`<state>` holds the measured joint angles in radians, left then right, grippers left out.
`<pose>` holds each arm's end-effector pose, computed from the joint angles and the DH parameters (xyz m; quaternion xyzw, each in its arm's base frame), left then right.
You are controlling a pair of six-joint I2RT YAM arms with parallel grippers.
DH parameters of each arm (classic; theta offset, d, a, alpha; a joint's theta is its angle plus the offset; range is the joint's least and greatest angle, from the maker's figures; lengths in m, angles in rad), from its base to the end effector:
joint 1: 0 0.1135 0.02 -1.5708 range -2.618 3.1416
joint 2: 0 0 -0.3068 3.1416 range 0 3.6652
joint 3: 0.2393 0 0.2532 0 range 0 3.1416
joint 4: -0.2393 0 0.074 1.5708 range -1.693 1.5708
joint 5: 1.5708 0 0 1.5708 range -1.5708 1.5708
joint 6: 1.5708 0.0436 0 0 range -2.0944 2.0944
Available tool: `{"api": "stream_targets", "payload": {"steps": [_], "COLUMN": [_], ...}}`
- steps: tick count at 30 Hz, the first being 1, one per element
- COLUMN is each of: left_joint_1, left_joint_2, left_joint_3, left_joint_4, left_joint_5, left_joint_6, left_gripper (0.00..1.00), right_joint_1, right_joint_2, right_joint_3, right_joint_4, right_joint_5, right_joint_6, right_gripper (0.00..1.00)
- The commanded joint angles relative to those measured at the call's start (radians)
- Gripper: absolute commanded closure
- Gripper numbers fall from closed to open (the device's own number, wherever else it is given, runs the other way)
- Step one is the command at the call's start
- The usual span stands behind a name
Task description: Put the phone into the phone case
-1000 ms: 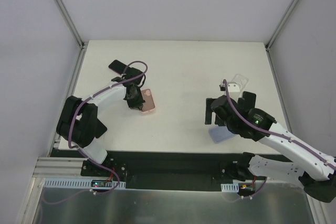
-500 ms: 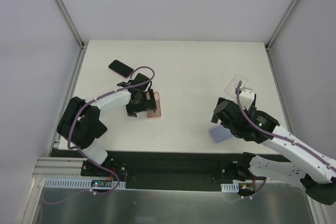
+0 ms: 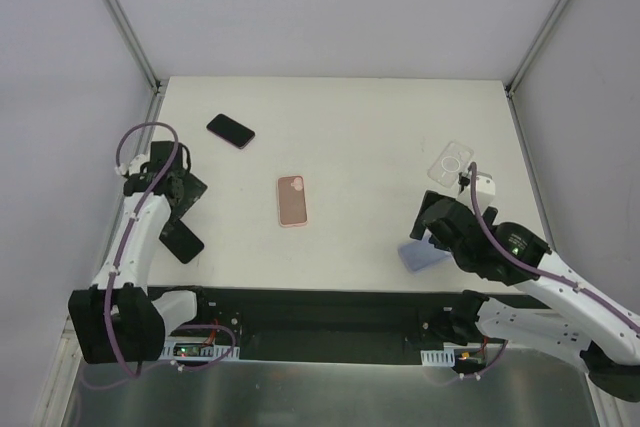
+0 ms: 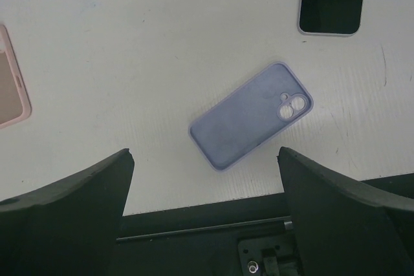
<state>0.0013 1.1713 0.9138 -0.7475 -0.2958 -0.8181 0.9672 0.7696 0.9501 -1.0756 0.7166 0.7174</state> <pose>0.2158 0.0130 0.2939 -0.4160 0.8548 0.0202 0.3096 0.0790 0.0642 0.3468 0.0053 0.8912 0.0114 0.4535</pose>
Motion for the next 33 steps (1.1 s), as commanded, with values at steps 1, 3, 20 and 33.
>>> {"api": "stream_targets", "payload": {"steps": [1,3,20,33], "left_joint_1": [0.132,0.160,0.344,0.347], "left_joint_2": [-0.067,-0.047,0.139,0.252], "left_joint_3": [-0.073,-0.084,-0.197,-0.214], "left_joint_4": [-0.064,-0.052,0.069,0.080], "left_joint_5": [-0.048,-0.011,0.170,0.179], "left_joint_6": [0.033,0.054,0.091,0.045], "left_gripper": [0.01,0.01,0.01,0.02], "right_joint_1": [0.002,0.002,0.002,0.002], "right_joint_2": [-0.018,-0.018,-0.127,-0.191], "right_joint_3": [0.009,0.018,-0.019,-0.008], "right_joint_4": [0.055,0.065,0.108,0.108], "right_joint_5": [-0.009,-0.013,-0.068,-0.052], "right_joint_6": [-0.071,-0.095,-0.165,-0.208], "right_gripper": [0.04,0.04,0.04,0.04]}}
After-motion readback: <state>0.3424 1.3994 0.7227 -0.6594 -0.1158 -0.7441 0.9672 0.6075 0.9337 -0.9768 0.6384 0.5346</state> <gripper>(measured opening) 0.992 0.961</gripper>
